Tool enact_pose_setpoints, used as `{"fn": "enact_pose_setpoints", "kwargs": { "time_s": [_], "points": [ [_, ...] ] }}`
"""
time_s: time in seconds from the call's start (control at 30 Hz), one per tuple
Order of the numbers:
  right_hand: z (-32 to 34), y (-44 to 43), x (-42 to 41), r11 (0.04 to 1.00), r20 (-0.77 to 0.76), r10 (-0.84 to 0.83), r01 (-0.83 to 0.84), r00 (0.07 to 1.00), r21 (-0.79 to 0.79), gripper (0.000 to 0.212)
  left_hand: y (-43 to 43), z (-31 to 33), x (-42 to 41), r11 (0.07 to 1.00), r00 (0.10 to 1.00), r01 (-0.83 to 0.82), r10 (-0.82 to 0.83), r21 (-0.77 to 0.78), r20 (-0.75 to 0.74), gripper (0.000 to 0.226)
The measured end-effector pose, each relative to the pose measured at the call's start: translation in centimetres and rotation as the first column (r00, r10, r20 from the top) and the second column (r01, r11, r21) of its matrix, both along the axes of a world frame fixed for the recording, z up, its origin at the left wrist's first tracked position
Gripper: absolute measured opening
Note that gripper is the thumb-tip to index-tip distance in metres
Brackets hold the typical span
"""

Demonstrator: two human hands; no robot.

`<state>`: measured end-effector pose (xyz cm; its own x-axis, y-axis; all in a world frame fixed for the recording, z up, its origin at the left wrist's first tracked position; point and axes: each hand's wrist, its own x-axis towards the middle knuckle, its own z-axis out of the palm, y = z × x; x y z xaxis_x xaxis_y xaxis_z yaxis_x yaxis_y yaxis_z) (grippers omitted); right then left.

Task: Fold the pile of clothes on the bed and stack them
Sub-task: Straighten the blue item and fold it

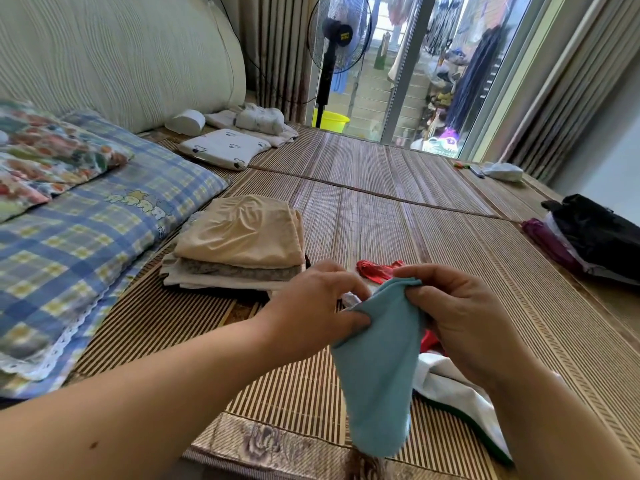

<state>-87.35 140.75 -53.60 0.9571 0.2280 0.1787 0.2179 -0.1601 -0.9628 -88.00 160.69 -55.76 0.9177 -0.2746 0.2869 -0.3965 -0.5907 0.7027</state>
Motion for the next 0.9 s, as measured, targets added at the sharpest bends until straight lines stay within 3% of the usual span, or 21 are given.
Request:
{"fn": "enact_pose_setpoints", "kwargs": {
  "time_s": [0.07, 0.17, 0.3, 0.4, 0.63, 0.77, 0.9],
  "points": [
    [-0.2, -0.2, 0.2, 1.000, -0.010, 0.010, -0.010, 1.000, 0.026, 0.038, 0.2, -0.5, 0.1, 1.000, 1.000, 0.013, -0.013, 0.017, -0.018, 0.020],
    [-0.2, -0.8, 0.4, 0.996, -0.021, 0.008, -0.006, 1.000, 0.092, 0.037, 0.5, -1.0, 0.2, 0.994, 0.998, 0.011, -0.018, -0.107, -0.061, 0.024],
    [-0.3, -1.3, 0.6, 0.989, -0.027, 0.049, -0.045, 0.998, 0.144, 0.032, -0.1, -1.1, 0.0, 0.968, 0.981, 0.115, -0.146, -0.221, -0.128, 0.041],
    [-0.3, -1.2, 0.7, 0.990, -0.021, 0.066, -0.063, 0.998, 0.127, 0.023, -1.0, -1.3, 0.0, 0.955, 0.984, 0.111, -0.145, -0.274, -0.108, 0.046],
    [-0.6, -1.6, 0.7, 0.997, -0.015, 0.047, -0.046, 0.999, 0.067, 0.024, -1.7, -1.0, -0.1, 0.921, 0.982, 0.115, -0.161, -0.371, -0.095, 0.038],
    [-0.4, -1.5, 0.6, 0.996, -0.019, 0.060, -0.059, 0.998, 0.064, 0.023, -1.7, -1.0, 0.0, 0.959, 0.990, 0.103, -0.124, -0.265, -0.062, 0.032],
    [-0.3, -1.5, 0.7, 0.995, -0.020, 0.061, -0.059, 0.998, 0.083, 0.038, -1.4, -1.6, 0.3, 0.994, 0.986, 0.106, -0.105, 0.006, -0.129, 0.016]
  ]
}}
